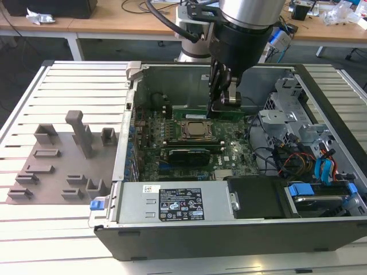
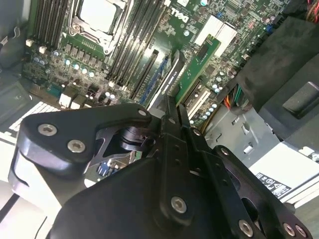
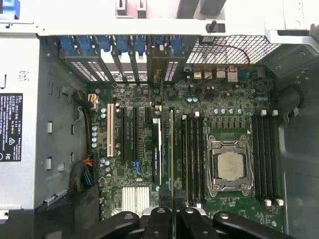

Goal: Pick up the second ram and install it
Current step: 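Insert the second ram into the second slot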

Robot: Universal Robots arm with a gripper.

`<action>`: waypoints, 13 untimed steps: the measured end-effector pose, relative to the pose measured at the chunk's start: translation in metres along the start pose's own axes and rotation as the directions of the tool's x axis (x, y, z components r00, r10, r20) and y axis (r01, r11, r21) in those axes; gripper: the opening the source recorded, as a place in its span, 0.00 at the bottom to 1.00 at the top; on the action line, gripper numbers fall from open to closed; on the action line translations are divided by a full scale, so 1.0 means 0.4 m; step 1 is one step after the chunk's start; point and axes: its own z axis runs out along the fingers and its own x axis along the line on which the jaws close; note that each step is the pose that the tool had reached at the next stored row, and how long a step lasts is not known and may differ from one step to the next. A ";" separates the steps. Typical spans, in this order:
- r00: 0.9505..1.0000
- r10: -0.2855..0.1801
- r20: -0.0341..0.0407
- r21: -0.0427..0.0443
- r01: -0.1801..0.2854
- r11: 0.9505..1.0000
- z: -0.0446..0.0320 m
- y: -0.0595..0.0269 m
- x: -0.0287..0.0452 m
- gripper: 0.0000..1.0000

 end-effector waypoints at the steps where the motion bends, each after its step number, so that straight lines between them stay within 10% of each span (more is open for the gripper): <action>1: 1.000 0.000 0.000 0.000 0.000 1.000 0.004 0.000 0.000 0.13; 13: 1.000 0.000 0.000 0.000 0.000 1.000 0.048 -0.005 0.002 0.13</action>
